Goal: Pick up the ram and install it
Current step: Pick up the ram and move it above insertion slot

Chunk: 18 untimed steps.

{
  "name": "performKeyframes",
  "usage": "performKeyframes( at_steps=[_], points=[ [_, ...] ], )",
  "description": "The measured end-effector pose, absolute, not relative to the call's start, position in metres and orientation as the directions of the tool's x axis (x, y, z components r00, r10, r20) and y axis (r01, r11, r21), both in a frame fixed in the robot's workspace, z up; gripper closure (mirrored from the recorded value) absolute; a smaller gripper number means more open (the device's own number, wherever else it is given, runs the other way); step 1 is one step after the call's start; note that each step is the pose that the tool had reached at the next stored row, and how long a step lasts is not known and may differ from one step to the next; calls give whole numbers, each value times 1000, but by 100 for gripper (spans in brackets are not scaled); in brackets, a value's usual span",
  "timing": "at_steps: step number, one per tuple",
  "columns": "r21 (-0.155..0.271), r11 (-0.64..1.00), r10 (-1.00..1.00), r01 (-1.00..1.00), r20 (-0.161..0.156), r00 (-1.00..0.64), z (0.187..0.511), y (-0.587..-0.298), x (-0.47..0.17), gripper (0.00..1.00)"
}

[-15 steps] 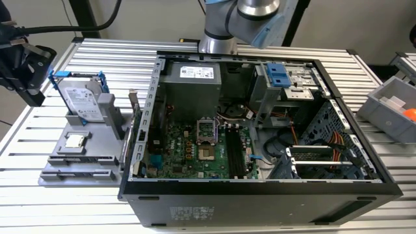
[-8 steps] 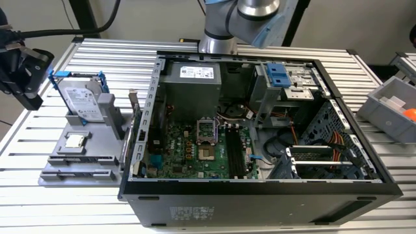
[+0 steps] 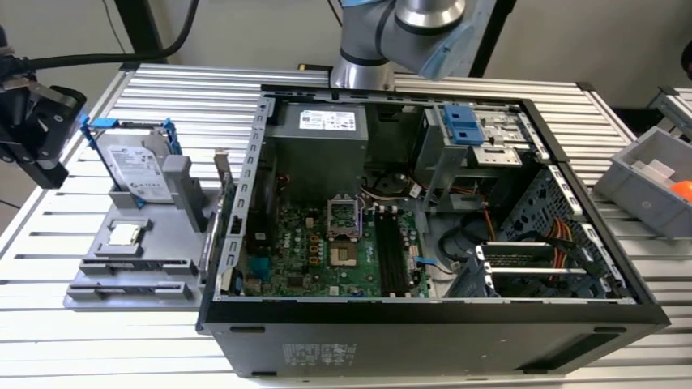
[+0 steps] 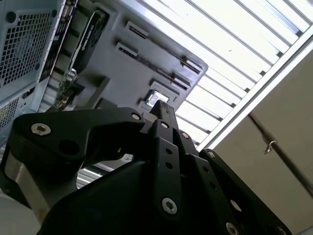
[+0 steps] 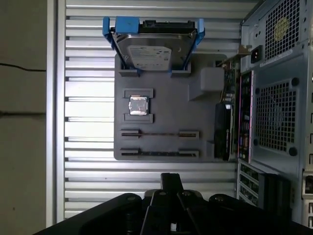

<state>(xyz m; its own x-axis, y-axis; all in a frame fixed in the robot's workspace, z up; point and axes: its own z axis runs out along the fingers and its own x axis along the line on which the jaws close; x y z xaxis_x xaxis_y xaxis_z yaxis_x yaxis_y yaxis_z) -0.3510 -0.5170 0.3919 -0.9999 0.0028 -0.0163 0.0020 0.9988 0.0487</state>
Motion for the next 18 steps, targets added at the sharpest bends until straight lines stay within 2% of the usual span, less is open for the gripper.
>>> performKeyframes(
  at_steps=[18],
  points=[
    [49, 999, -7, -8, -15, -1000, 392, -522, -351, 100]
  ],
)
